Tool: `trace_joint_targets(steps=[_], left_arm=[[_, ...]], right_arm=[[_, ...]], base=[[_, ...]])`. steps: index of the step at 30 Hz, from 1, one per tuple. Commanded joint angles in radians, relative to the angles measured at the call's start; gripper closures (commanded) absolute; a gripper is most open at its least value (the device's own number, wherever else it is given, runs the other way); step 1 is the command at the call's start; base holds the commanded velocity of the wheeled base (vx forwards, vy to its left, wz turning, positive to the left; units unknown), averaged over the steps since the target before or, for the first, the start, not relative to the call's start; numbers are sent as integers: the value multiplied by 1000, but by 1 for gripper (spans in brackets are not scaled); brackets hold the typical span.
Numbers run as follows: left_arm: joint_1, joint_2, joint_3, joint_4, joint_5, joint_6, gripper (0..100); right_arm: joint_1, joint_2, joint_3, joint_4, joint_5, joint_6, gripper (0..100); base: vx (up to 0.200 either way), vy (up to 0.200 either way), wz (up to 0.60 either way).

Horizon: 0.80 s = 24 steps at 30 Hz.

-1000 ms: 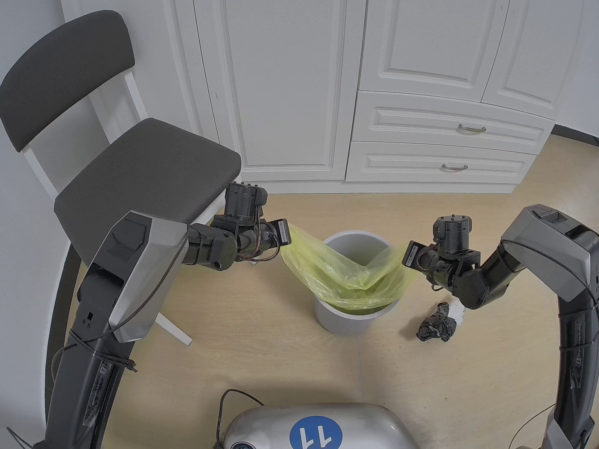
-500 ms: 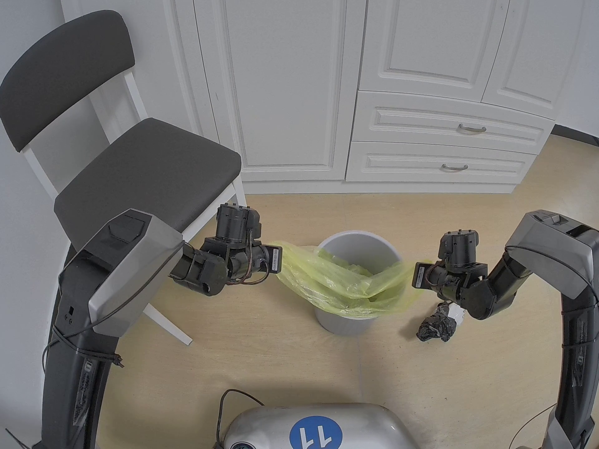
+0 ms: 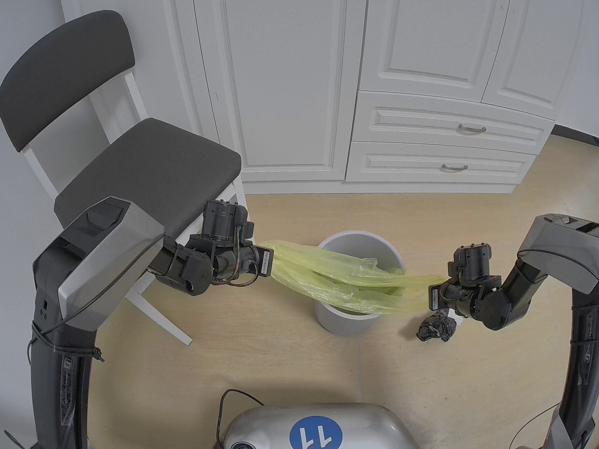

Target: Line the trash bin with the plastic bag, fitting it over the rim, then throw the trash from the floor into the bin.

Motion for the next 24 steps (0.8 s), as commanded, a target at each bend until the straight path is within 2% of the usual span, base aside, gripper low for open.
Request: trace_joint_targets(steps=[1, 5, 9, 12, 15, 18, 24], left_arm=[[2, -22, 37, 2, -37, 5, 100], [14, -53, 65, 8, -94, 5, 100], [11, -45, 79, 9, -111, 9, 100], [10, -37, 80, 16, -113, 28, 100], [20, -33, 109, 72, -123, 135, 100], [25, -22, 117, 72, -163, 164, 100], [22, 36, 95, 81, -169, 164, 100]], right_arm=[[4, -25, 40, -1, -1, -11, 100], [1, -43, 82, -1, -1, -56, 100], [-4, -71, 145, -1, 10, -125, 100], [-4, -71, 162, -1, 10, -146, 100], [-7, -72, 204, 0, 27, -205, 100], [-7, -65, 213, 0, 54, -220, 100], [-3, -12, 207, 0, 57, -221, 100]], base=[[0, 0, 0], [0, 0, 0], [0, 0, 0], [0, 0, 0], [0, 0, 0], [0, 0, 0], [0, 0, 0]])
